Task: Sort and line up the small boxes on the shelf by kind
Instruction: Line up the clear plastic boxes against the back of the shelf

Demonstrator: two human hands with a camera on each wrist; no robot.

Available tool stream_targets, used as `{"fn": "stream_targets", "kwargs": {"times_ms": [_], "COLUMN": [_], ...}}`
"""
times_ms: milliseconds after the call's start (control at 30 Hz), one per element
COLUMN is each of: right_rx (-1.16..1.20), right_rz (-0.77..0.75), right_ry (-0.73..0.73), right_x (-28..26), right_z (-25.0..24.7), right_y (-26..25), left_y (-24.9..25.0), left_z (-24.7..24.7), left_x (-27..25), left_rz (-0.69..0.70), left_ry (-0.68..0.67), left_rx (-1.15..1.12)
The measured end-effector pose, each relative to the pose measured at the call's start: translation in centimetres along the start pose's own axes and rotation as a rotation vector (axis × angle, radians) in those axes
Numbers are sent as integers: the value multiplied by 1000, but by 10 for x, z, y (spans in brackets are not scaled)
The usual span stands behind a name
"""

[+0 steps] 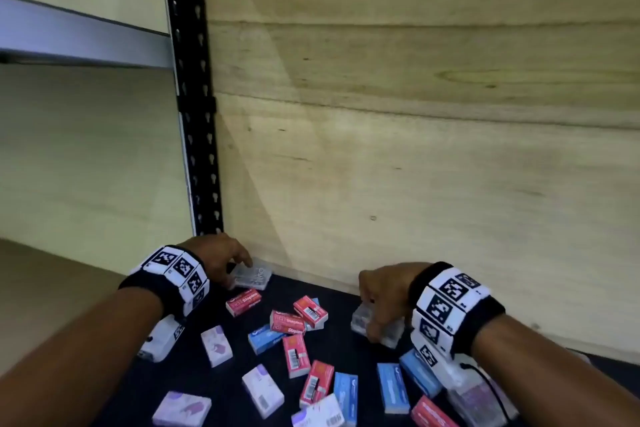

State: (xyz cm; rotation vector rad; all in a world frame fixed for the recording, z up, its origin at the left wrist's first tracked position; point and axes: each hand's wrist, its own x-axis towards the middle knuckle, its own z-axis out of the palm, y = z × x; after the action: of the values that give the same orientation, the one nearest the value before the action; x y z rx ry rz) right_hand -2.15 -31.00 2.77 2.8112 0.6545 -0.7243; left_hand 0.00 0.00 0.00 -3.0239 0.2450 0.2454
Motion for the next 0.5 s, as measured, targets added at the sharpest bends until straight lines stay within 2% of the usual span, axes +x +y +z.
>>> {"fn": "stream_targets", "kwargs": {"times_ms": [133, 400, 500], "right_rx": [131, 248, 223], "right_rz": [-33, -198, -224], "right_ry": [107, 217, 247], "right_x": [0, 17, 29], "right_z": [-19, -34, -33], "right_y": [-2, -24, -32], "left_y": [-5, -6, -8], "left_z": [6, 11, 11], "left_x": [6, 10, 10], "left_rz": [-14, 23, 47], "left_ry": [8, 45, 34], "left_rx": [-15, -5, 40]}}
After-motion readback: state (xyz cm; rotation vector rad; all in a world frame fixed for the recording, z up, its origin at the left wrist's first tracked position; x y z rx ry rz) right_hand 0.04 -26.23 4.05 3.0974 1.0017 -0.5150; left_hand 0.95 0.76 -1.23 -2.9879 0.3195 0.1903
